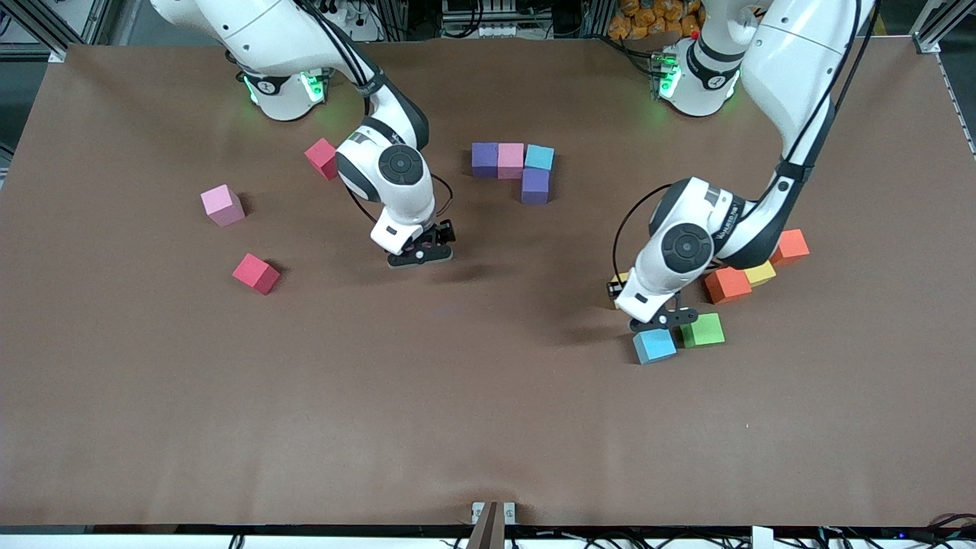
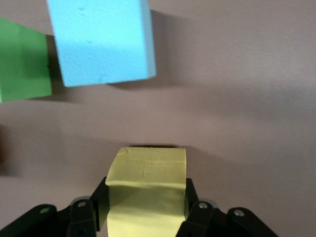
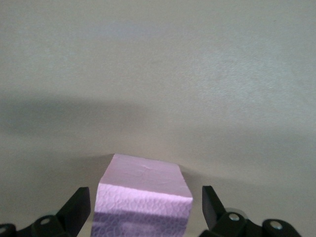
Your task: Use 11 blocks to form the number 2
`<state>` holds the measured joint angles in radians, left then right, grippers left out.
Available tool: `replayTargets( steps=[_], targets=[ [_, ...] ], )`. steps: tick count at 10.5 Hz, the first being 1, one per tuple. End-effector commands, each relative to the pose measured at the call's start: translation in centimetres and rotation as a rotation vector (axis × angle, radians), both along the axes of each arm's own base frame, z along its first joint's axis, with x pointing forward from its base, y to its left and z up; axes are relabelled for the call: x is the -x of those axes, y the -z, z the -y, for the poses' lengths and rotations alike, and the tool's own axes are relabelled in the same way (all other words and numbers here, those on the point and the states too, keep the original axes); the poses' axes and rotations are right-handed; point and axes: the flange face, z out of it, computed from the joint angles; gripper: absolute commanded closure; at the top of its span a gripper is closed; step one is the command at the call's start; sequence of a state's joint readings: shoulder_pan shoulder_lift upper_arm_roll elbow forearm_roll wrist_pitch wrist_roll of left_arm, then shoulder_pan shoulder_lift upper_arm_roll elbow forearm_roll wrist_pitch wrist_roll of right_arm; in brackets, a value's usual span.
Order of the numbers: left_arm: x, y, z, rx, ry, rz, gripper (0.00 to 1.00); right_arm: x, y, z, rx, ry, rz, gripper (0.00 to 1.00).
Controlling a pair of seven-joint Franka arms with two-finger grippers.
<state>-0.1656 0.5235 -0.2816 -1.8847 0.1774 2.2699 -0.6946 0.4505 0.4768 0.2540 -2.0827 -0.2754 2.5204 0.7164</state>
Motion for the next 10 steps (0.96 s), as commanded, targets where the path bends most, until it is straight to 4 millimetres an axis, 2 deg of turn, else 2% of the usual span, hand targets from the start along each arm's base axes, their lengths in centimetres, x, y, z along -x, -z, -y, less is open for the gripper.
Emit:
replayTargets(
  steps=[1,7,8,9,10],
  targets=[
    [0.8,-1.3,1.2,-0.012,-0.013,-0.001,0.38,1.0,-0.1,0.8,-0.016,-0.002,0.014,0.0],
    [3.0,-2.0,4.4,-0.016,-0.037,-0.029,0.41,1.6,0.1,0.9,-0.01,-0.004,0.004,0.0],
    [3.2,-2.1,4.5,-0.017,-0.037,-0.032,0.42,1.7,0.1,0.9,-0.013,0.003,0.003,0.49],
    [3.9,-2.2,5.0,-0.018,-0.023,-0.034,0.43,1.7,0.0,0.8,-0.017,0.028,0.003,0.92],
    [4.7,-2.3,5.6,-0.017,-0.01,-0.041,0.44,1.5,-0.6,0.7,-0.024,0.031,0.015,1.0]
  ],
)
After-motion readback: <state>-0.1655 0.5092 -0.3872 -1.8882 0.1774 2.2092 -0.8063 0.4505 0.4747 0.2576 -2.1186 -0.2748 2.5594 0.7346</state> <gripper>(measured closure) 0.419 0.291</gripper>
